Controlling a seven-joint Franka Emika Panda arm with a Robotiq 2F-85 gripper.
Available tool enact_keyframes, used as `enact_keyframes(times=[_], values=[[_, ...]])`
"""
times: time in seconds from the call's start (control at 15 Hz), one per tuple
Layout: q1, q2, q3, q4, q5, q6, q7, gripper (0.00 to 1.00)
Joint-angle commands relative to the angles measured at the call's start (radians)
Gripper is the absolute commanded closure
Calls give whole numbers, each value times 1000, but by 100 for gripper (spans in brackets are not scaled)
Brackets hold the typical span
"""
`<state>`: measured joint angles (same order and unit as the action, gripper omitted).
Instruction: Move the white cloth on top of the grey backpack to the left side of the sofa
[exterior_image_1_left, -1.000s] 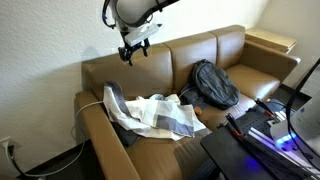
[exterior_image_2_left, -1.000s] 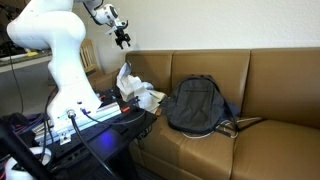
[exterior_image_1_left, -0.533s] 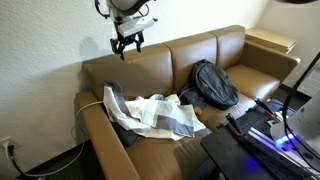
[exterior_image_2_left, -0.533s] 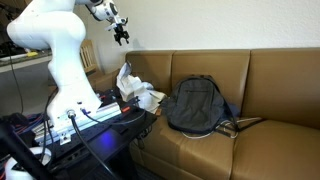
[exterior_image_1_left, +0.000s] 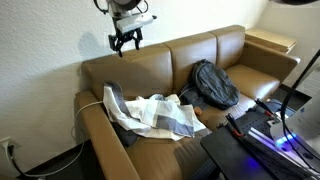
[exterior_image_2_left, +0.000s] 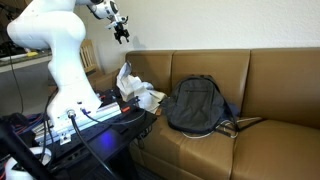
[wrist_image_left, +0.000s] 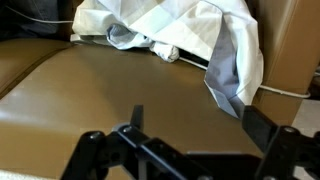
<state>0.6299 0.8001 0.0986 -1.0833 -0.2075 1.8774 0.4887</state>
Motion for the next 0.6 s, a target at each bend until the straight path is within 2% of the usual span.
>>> enact_keyframes(times=[0.0,0.27,0.47,0.53], values=[[5,66,19,52,2,-7,-66,0],[57,43,-6,29,-71,23,-47,0],[96,54,-5,57,-124,-8,-50,0],[79,76,11,82,-94,-32,-51,0]])
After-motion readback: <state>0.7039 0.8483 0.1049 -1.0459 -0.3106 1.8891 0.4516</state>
